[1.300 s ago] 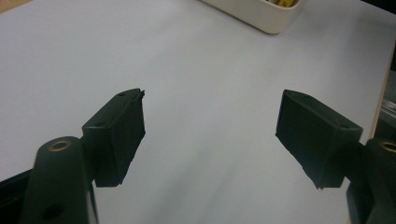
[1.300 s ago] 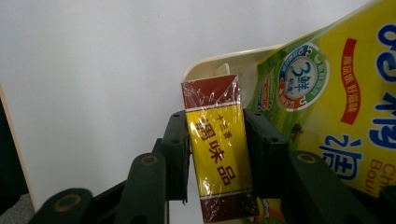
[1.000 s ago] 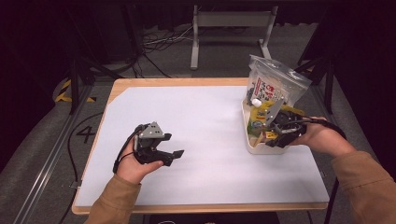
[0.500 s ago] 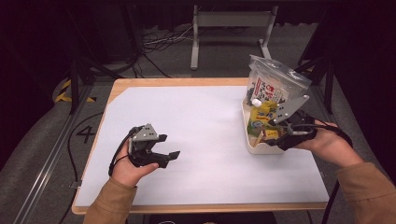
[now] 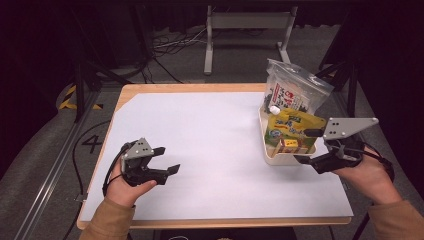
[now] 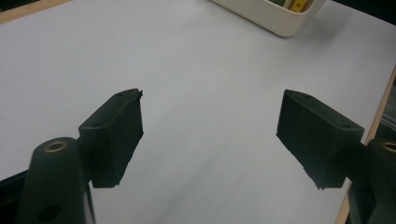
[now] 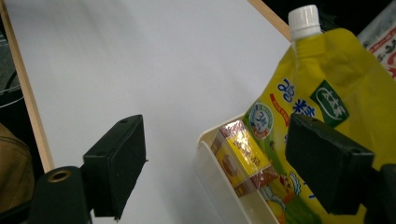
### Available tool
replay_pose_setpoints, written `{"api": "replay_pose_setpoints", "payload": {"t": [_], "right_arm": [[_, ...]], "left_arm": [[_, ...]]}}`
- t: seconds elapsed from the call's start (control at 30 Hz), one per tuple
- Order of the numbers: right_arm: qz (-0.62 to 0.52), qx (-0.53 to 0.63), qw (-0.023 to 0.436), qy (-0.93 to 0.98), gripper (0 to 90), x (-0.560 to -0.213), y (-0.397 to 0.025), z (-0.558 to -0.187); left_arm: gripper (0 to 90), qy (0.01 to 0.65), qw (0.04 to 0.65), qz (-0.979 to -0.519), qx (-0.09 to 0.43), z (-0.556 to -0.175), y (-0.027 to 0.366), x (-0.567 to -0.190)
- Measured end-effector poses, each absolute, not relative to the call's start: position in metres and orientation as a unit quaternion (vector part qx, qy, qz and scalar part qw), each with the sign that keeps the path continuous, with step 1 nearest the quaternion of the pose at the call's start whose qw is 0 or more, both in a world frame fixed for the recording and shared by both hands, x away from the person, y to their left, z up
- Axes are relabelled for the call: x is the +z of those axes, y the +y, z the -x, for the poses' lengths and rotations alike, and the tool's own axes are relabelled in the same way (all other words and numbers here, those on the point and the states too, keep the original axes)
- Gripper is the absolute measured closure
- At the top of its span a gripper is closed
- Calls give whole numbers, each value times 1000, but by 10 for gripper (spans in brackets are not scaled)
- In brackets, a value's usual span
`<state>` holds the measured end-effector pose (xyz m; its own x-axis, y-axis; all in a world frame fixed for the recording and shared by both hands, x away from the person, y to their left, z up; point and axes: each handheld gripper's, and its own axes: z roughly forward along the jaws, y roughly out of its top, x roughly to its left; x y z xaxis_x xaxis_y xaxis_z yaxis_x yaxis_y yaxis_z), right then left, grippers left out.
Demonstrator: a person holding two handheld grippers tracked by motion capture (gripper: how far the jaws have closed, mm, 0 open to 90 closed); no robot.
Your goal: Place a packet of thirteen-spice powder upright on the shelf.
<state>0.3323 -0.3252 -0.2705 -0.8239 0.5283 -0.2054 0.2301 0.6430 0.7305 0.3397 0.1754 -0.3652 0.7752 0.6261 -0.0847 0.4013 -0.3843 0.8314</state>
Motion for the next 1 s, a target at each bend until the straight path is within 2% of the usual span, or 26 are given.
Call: {"api": "replay_pose_setpoints", "payload": {"t": [0.43,1.0], "right_arm": [[-304,375,204,851,87,-295,-365,-319],[-354,386,219,823,18,-346,-378,-321]], "left_arm": [[228,330,469,-810,126,-333,193,-372],[213,338,492,-791,136,-326,211,-385]]}}
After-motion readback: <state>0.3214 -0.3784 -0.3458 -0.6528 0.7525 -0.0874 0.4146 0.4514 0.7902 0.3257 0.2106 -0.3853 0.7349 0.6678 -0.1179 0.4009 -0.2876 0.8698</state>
